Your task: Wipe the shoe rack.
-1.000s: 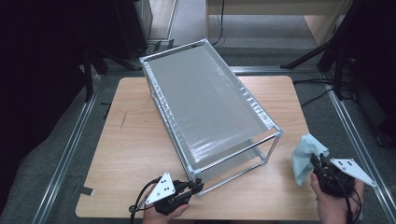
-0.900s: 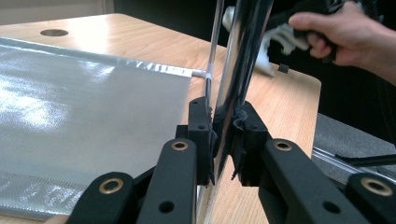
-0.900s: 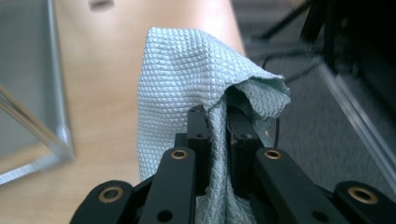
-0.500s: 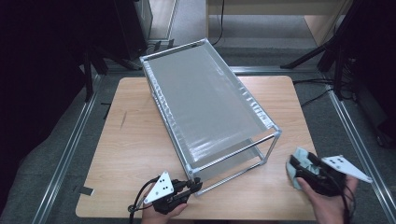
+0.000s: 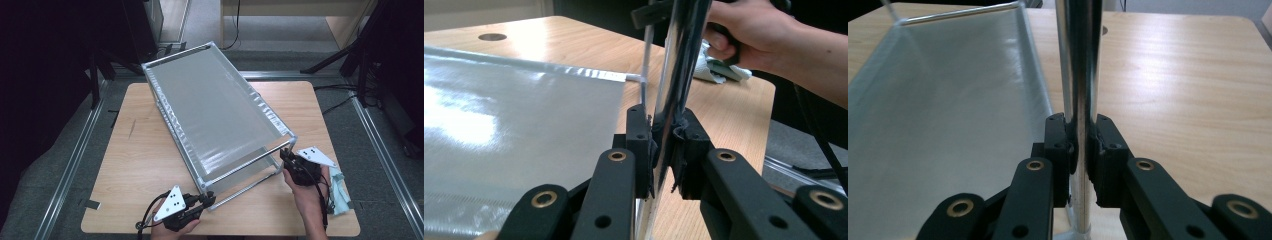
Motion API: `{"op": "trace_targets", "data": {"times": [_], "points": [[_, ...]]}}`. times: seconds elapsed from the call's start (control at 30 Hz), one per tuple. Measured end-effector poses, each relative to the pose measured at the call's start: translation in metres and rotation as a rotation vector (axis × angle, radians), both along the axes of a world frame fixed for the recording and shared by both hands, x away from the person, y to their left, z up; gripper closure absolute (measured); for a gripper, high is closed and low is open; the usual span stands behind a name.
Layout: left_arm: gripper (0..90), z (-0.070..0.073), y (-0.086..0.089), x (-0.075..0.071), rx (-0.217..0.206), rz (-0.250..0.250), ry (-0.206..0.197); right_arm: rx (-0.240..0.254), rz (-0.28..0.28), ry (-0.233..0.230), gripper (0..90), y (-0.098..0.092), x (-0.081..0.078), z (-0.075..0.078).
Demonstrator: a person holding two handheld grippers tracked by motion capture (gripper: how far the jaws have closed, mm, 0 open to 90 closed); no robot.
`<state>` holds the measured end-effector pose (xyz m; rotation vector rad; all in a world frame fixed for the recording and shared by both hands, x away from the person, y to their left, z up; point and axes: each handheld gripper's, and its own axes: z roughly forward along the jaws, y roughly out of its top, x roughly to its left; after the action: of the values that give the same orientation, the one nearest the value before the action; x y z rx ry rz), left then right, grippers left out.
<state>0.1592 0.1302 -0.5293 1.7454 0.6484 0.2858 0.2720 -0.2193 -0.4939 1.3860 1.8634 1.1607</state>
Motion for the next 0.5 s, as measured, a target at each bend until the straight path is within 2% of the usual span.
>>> {"op": "trace_targets", "data": {"times": [0.2,0.33,0.37,0.4,0.47,0.5], "points": [[80.3,0.0,-0.019,-0.006,-0.002,-0.032,0.004,0.015,-0.012,-0.036,79.8,0.015,0.03,-0.004],[80.3,0.0,-0.031,-0.007,-0.002,-0.016,0.002,0.016,-0.006,-0.049,78.6,0.032,0.054,-0.006],[80.3,0.001,-0.034,-0.006,0.0,-0.007,0.002,0.057,-0.024,-0.021,66.6,0.032,0.061,-0.003],[80.3,0.001,-0.036,-0.005,0.002,-0.005,0.002,0.057,-0.024,-0.021,66.6,0.032,0.061,-0.003],[80.5,0.002,-0.042,0.0,0.015,0.001,-0.003,0.104,-0.039,-0.017,57.7,0.027,0.056,0.003],[80.5,0.002,-0.044,0.002,0.015,-0.001,-0.002,0.094,-0.04,-0.021,54.1,0.025,0.051,0.006]]}}
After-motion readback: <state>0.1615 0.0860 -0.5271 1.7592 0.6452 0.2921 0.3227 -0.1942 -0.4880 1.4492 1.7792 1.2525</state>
